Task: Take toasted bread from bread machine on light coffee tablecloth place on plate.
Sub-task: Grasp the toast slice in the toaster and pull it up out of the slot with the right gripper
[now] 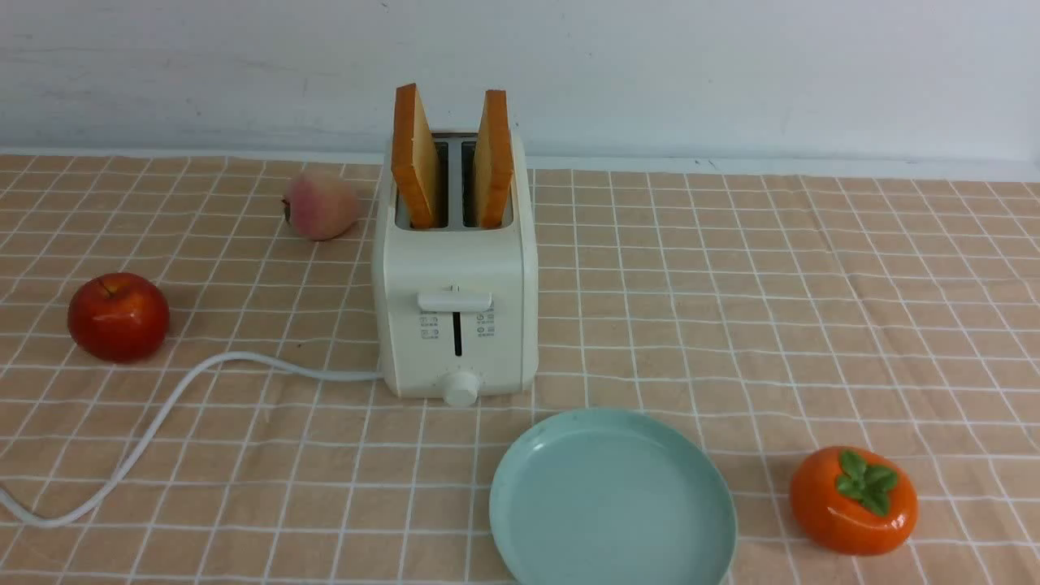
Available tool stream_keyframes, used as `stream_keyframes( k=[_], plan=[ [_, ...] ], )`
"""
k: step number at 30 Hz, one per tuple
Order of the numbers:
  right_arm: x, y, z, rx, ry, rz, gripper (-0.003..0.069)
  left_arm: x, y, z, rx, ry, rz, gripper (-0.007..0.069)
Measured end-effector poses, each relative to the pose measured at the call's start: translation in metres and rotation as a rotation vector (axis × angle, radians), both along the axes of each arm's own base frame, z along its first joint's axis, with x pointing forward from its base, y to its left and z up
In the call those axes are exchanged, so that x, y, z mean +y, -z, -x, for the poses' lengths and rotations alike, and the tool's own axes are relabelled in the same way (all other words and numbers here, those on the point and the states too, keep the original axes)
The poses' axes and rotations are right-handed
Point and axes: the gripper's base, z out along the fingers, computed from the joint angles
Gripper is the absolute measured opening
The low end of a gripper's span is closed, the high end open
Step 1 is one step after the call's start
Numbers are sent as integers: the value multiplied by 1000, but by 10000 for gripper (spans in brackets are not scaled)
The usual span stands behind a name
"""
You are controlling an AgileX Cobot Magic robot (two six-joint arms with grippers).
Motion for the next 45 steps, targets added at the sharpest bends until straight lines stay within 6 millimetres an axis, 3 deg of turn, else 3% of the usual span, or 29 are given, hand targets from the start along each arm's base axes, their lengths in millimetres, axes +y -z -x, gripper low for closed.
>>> stream_keyframes(
  k=[45],
  plan=[
    [-2, 0, 0, -2, 5, 55, 239, 0, 0, 0, 0, 0, 0, 238]
  ],
)
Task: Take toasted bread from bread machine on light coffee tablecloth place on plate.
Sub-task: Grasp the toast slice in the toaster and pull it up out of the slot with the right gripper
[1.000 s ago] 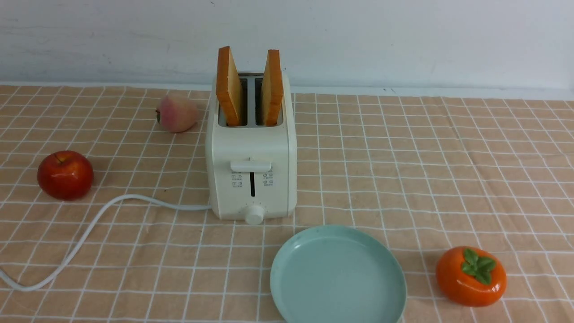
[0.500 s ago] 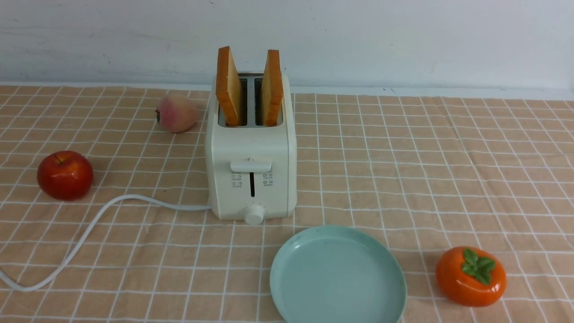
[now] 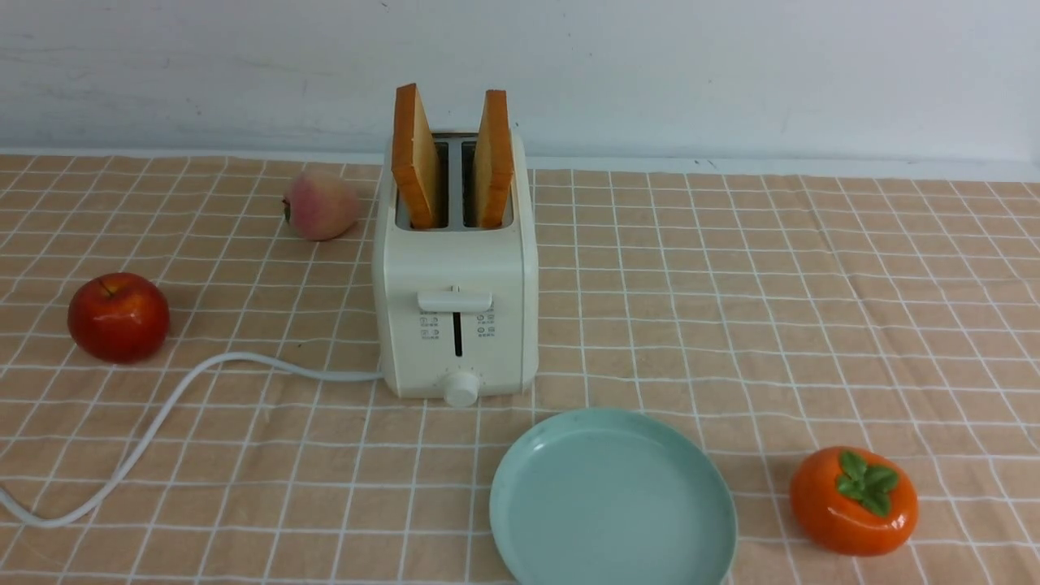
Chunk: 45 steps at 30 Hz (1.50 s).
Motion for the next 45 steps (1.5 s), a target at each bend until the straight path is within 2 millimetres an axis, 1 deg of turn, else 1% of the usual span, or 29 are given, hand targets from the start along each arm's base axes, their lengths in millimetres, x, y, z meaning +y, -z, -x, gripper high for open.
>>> stream_keyframes(
  k=[15, 20, 24, 27, 31, 35, 38, 39, 43, 45],
  plan=[
    [-9, -1, 0, -2, 25, 270, 239, 0, -2, -1, -19, -1, -4, 238],
    [-10, -1, 0, -1, 27, 295, 239, 0, -5, -2, -60, -1, 9, 238],
    [-10, -1, 0, -2, 27, 303, 239, -1, -14, -4, -159, -3, 43, 238],
    [-10, -2, 0, -14, 29, 281, 239, -1, -21, -5, -230, -7, 60, 238],
    [-5, -8, -3, -103, 20, 155, 239, 0, -27, -5, -296, -10, 67, 238],
    [1, -17, -4, -219, -13, 0, 239, 0, -28, -5, -312, -12, 82, 238],
    [4, -20, -5, -260, -29, -57, 239, 0, -28, -5, -313, -12, 84, 238],
    [4, -21, -5, -267, -33, -66, 239, 0, -28, -5, -314, -10, 69, 238],
    [5, -23, -5, -285, -45, -45, 239, 0, -28, -5, -319, 11, -86, 238],
    [6, -25, -5, -308, -63, -42, 239, 0, -28, -5, -320, 16, -114, 238]
  ],
)
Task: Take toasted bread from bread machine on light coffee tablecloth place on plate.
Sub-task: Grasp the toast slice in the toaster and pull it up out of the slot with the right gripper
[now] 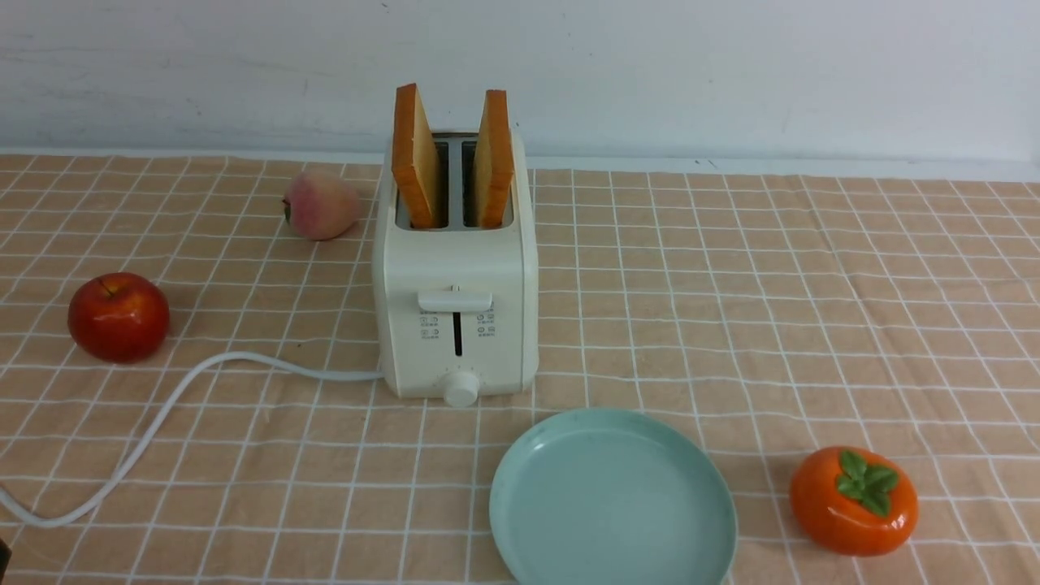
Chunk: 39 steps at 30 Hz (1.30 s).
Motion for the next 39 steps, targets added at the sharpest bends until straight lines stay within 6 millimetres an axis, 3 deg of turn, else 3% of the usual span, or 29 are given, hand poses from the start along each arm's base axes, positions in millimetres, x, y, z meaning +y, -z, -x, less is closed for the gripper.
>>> stream_keyframes(
  k=[4, 6, 8, 10, 14, 16, 20, 24, 25, 26, 29, 30, 34, 39],
  plan=[
    [9, -11, 1, -121, -98, -42, 239, 0, -5, 0, -59, 0, 36, 238],
    [14, -18, 3, -191, -159, -62, 239, 0, -11, 0, -120, 3, 148, 238],
    [21, -28, 7, -300, -255, -107, 239, 3, -25, 3, -277, 18, 415, 238],
    [23, -32, 9, -337, -283, -135, 239, 5, -31, 5, -344, 28, 502, 238],
    [17, -73, 19, -486, -276, -286, 239, 10, -51, 13, -539, 67, 669, 238],
    [13, -96, 22, -521, -242, -324, 239, 9, -63, 16, -566, 80, 672, 238],
    [7, -145, 12, -517, -167, -318, 239, 8, -106, 25, -618, 91, 605, 238],
    [6, -198, -6, -484, -113, -215, 239, 5, -150, 19, -540, 77, 521, 238],
    [6, -196, -9, -462, -108, -208, 239, 5, -151, 16, -516, 74, 516, 238],
    [6, -219, -17, -430, -89, -154, 239, 3, -167, 11, -463, 71, 482, 238],
    [7, -249, -41, -287, -60, -74, 239, -1, -188, 0, -295, 70, 402, 238],
    [7, -251, -42, -276, -59, -71, 239, -2, -187, -3, -262, 70, 398, 238],
    [7, -262, -80, 28, -23, -5, 239, -8, -189, -19, 11, 78, 367, 238],
    [5, -243, -117, 286, 13, 49, 239, -10, -179, -31, 176, 72, 343, 238]
  ],
)
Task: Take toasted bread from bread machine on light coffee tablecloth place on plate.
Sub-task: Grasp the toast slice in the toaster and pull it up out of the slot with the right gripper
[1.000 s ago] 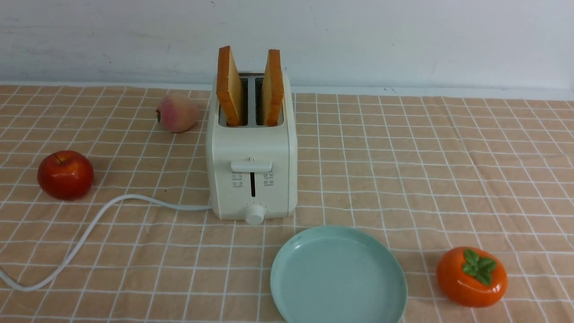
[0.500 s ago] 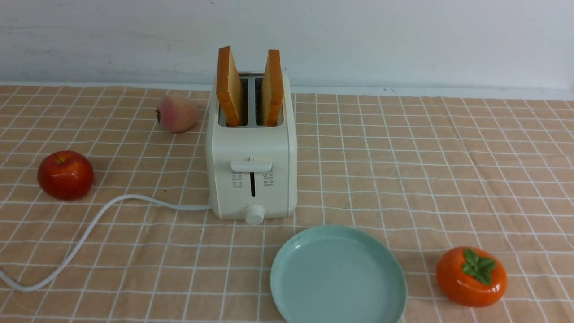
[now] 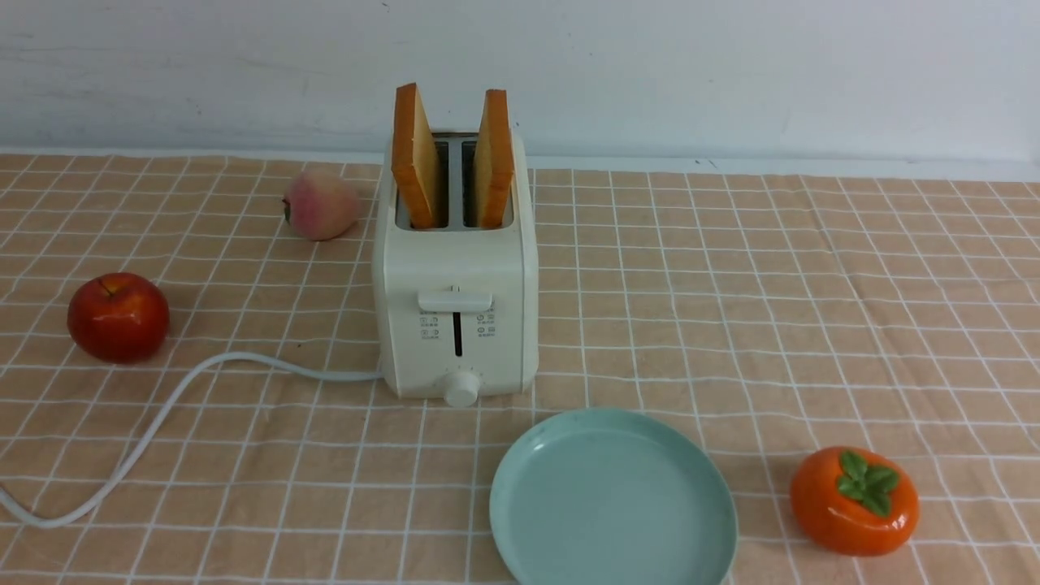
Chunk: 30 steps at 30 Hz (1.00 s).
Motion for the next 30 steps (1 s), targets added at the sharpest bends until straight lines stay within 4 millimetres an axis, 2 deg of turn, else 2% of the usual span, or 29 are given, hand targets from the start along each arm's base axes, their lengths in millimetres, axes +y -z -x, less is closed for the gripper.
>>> stream_keyframes(
  k=[1, 2, 5, 7, 11, 13, 14, 16, 18, 20, 25, 26, 28, 30],
  plan=[
    [1, 6, -10, 39, 3, -20, 239, 0, 2, -3, 21, 1, -10, 238],
    [1, 7, -12, 44, 3, -25, 239, 0, 2, -3, 22, 1, -10, 238],
    [11, 23, -36, 130, -16, -171, 239, -1, 6, -7, 66, 8, -10, 238],
    [22, 38, -54, 221, -54, -256, 239, -2, 14, -9, 137, 21, -10, 238],
    [46, 70, -88, 406, -174, -301, 239, -4, 32, -11, 307, 52, -19, 238],
    [57, 76, -99, 449, -240, -296, 239, -5, 34, -10, 332, 57, -21, 238],
    [69, 82, -112, 490, -303, -324, 239, -5, 35, -10, 348, 61, -22, 238],
    [86, 81, -124, 500, -388, -343, 239, -5, 36, -9, 353, 62, -22, 238],
    [120, 77, -150, 488, -538, -384, 248, -6, 36, -9, 355, 67, -11, 238],
    [142, 76, -166, 471, -616, -379, 263, -6, 36, -9, 354, 70, -4, 238],
    [201, 66, -203, 394, -758, -328, 360, -9, 36, -9, 355, 100, -7, 238],
    [201, 69, -205, 402, -755, -329, 360, -9, 36, -9, 355, 102, -7, 238],
    [219, 73, -224, 383, -762, -343, 426, -11, 36, -8, 355, 116, -10, 238],
    [226, 76, -235, 369, -759, -350, 451, -11, 36, -8, 355, 120, -10, 238]
  ],
)
